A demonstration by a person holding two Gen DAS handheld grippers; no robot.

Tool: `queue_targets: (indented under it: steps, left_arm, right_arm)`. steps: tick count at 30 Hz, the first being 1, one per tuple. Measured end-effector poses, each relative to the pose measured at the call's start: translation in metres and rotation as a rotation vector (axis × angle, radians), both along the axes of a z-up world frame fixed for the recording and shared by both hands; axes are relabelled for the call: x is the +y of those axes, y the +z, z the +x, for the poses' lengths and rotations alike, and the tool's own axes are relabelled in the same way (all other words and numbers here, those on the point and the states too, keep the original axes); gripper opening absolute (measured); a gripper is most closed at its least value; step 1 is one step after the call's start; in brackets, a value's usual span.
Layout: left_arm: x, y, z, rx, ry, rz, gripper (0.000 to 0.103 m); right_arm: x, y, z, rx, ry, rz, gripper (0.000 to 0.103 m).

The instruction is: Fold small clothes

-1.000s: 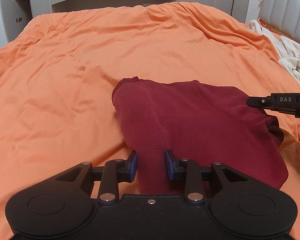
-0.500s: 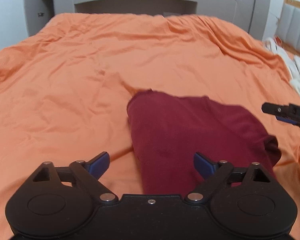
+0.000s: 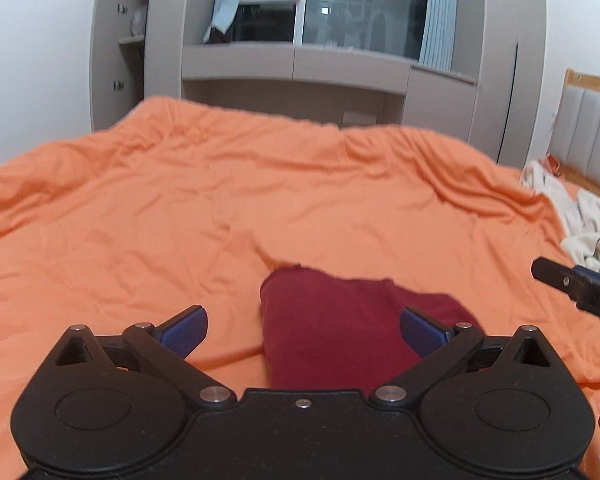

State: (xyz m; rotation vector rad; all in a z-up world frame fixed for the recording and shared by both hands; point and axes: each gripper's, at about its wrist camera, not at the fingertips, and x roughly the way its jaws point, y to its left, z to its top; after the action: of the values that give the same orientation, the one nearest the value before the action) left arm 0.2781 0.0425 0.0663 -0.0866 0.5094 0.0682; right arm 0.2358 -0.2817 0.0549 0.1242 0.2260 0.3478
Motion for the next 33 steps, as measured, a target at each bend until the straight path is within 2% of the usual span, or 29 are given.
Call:
queue_targets:
  steps: [10, 21, 27, 33]
  left_arm:
    - [-0.014, 0.003, -0.063, -0.127, 0.007, 0.011, 0.102]
    - [-0.007, -0.018, -0.122, -0.144, 0.044, -0.017, 0.102]
    - [-0.008, -0.035, -0.149, -0.153, 0.038, 0.028, 0.102]
    - [-0.005, -0.05, -0.167, -0.16, 0.018, 0.02, 0.102]
  right_arm:
    - [-0.003, -0.001, -0.067, -0.088, -0.01, -0.024, 0.103]
    - [-0.013, -0.02, -0.131, -0.103, -0.051, -0.003, 0.103]
    - [-0.009, -0.033, -0.154, -0.1, -0.054, -0.024, 0.103]
    - [-0.003, -0.041, -0.172, -0.103, -0.055, -0.052, 0.103]
